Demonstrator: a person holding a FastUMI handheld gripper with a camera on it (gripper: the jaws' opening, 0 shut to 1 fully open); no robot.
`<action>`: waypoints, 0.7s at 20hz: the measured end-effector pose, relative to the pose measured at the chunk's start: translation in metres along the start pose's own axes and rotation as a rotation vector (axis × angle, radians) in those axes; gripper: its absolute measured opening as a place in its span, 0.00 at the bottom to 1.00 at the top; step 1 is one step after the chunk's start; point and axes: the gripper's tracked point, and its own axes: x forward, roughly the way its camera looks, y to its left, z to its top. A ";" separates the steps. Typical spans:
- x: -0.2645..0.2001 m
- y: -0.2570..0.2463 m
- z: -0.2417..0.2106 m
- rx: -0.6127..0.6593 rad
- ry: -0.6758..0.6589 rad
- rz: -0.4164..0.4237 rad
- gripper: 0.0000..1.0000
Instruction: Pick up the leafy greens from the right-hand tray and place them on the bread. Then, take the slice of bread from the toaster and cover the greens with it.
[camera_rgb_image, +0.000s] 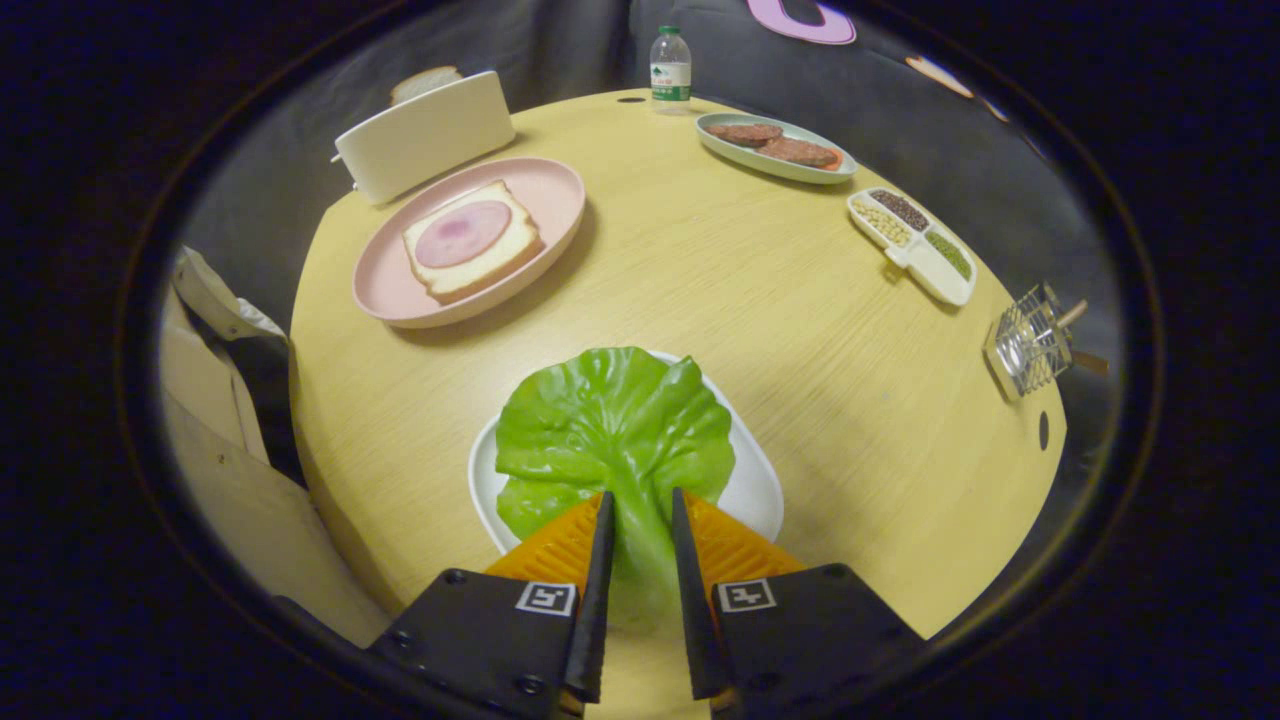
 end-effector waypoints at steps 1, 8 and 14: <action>0.002 0.000 0.002 -0.018 -0.018 -0.003 0.37; -0.011 0.018 0.002 -0.063 -0.010 0.017 0.04; -0.040 0.029 0.026 -0.076 -0.068 -0.017 0.04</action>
